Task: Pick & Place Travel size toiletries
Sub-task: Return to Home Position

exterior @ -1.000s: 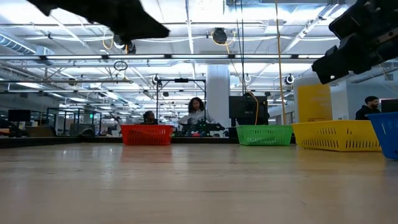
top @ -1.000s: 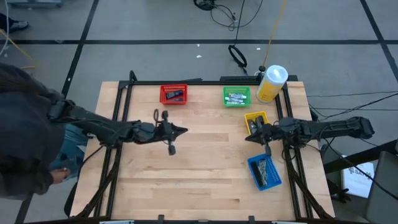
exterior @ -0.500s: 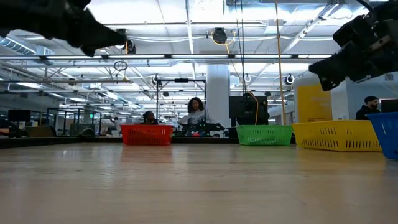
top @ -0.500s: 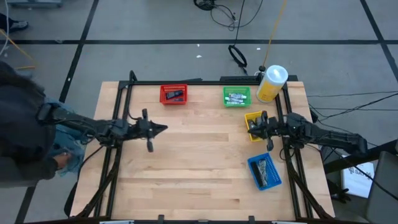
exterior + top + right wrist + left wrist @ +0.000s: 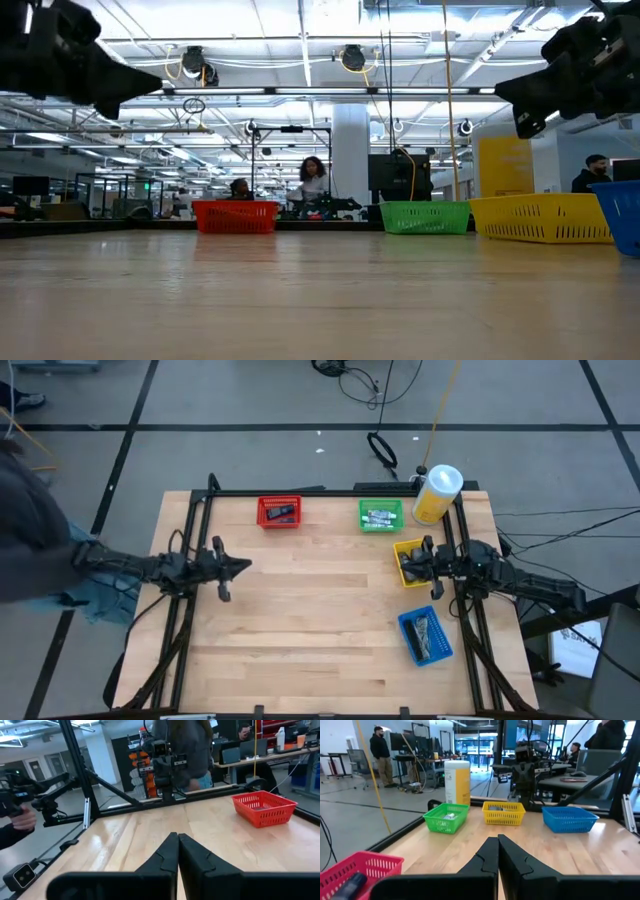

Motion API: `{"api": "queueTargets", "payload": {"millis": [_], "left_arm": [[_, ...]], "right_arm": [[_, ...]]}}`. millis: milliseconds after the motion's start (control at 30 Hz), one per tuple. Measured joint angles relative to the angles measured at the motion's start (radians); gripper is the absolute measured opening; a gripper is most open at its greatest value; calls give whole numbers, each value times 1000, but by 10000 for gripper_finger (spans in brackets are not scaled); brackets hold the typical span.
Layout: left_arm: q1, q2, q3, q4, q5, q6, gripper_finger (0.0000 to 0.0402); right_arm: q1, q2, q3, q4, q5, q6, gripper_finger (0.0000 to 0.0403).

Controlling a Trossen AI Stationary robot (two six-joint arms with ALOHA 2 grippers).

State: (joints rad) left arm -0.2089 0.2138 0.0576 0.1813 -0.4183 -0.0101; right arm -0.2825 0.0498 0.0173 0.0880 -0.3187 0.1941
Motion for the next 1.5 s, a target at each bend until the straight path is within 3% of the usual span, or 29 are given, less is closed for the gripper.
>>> {"api": "queueTargets", "payload": {"millis": [333,733,1200,1300,1500], "left_arm": [[2,-196,-41,-124,54,0,0],[3,-134,-41,-120,79,5,1],[2,-143,-41,-123,79,-16,5],[46,-188,-41,-134,151,-53,2],[179,-209,-41,-170,429,32,8]], "right_arm": [[0,3,-2,5,0,30,0],[0,3,-3,6,1,30,0],[1,3,-3,6,2,30,0],[1,4,-3,6,2,30,0],[1,4,-3,6,2,30,0]]}}
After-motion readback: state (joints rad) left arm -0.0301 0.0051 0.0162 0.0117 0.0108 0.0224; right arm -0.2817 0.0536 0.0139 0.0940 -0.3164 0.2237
